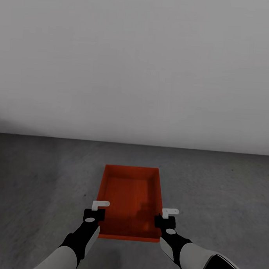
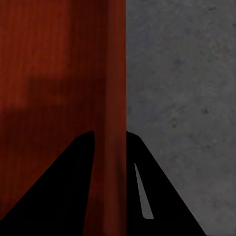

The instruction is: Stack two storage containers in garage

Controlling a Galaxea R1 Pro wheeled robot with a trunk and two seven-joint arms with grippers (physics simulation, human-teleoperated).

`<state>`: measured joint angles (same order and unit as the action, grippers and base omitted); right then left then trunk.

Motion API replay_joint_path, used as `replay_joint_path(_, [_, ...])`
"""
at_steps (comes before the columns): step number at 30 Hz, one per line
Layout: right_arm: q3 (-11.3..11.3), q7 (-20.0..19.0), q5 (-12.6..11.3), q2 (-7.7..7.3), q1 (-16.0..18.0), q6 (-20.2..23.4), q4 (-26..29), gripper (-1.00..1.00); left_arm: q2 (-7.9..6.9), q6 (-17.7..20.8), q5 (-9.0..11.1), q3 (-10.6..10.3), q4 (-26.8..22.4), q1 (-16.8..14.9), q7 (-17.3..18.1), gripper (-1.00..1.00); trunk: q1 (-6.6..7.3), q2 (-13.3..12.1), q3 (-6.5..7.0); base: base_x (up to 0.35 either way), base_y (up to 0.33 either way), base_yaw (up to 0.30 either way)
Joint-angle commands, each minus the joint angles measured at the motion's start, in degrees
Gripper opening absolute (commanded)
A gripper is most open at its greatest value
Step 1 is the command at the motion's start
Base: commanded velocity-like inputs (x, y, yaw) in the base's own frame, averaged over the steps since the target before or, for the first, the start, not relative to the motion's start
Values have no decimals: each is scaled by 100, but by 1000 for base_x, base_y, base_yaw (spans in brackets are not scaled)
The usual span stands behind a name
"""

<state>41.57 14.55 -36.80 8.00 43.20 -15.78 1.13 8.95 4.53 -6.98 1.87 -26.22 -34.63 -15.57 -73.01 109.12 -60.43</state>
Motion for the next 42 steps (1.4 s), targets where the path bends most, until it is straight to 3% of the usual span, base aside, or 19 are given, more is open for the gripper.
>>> replay_joint_path(1, [-343,-14,-11,167,5,-22,19,-100,11,48,303,121,-12,0,-32,-100,-22,43,-22,0,0,0])
replay_joint_path(34, [-343,-14,-11,167,4,-22,19,-100,11,48,303,121,-12,0,-30,-100,-747,1367,-614,0,0,0])
replay_joint_path(42, [-344,-14,-11,167,5,-22,19,-100,11,48,303,121,-18,0,-33,-100,-747,1367,-614,0,0,0])
